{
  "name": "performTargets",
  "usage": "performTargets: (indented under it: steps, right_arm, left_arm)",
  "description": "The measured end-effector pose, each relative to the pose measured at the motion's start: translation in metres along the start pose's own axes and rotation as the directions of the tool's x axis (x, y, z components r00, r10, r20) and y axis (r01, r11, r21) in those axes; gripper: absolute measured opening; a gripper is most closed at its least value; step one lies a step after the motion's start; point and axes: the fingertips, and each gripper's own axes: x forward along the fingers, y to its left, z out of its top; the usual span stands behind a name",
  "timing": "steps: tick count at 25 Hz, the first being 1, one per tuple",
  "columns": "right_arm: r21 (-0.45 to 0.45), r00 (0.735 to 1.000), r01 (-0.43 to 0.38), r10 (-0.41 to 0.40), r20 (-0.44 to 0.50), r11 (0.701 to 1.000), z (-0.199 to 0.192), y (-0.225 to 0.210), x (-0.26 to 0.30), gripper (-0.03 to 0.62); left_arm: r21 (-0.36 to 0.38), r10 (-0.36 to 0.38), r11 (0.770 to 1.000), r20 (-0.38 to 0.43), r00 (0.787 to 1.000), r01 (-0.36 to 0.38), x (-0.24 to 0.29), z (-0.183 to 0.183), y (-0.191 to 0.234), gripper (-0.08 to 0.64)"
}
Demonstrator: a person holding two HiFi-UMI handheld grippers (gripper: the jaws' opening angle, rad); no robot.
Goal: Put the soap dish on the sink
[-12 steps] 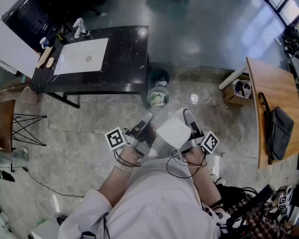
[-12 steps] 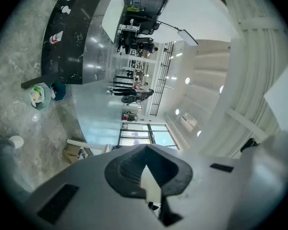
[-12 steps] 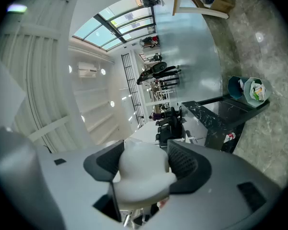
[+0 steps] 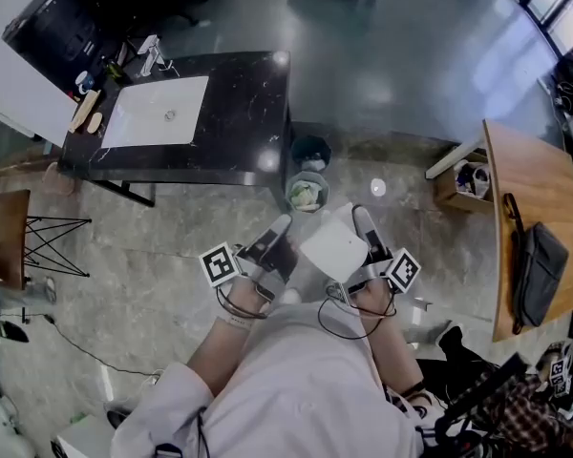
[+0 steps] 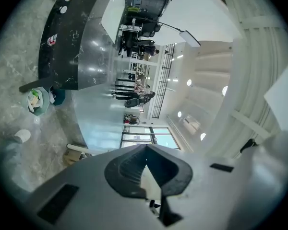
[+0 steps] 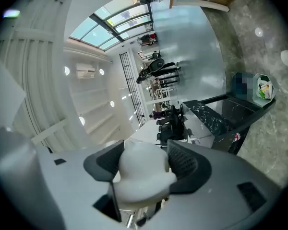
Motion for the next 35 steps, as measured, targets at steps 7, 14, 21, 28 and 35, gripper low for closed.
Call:
performTargets:
  steps: [7, 14, 21, 28, 35]
  right_arm:
    - [0.032, 0.999, 0.019, -0.018, -0.052, 0.999, 0.04, -0.02, 0.052, 0.296]
    - [0.054, 0.993, 0.029, -0.023, -0.113, 0.998, 0.096, -0.025, 0.11, 0.296]
    - [0.071, 0.979, 0.052, -0.037, -0.202, 0.996, 0.155, -0.026, 0.161, 0.296]
    - [0.089, 0.954, 0.067, -0.038, -0.297, 0.994, 0.2, -0.033, 0.198, 0.296]
    - [0.112, 0.937, 0.091, -0.047, -0.347, 0.99, 0.221, -0.044, 0.215, 0.296]
  left_arm:
    - [-0.003, 0.028, 1.0, 0.047, 0.998, -0.028, 0.049, 0.033, 0.017, 0.008]
    - [0.0, 0.044, 0.999, 0.111, 0.993, -0.044, 0.111, 0.066, 0.027, 0.008]
    - [0.003, 0.051, 0.999, 0.226, 0.973, -0.053, 0.167, 0.089, 0.034, 0.008]
    - [0.024, 0.056, 0.997, 0.322, 0.945, -0.067, 0.218, 0.1, 0.04, 0.008]
    - [0.028, 0.072, 0.996, 0.369, 0.927, -0.088, 0.244, 0.104, 0.048, 0.008]
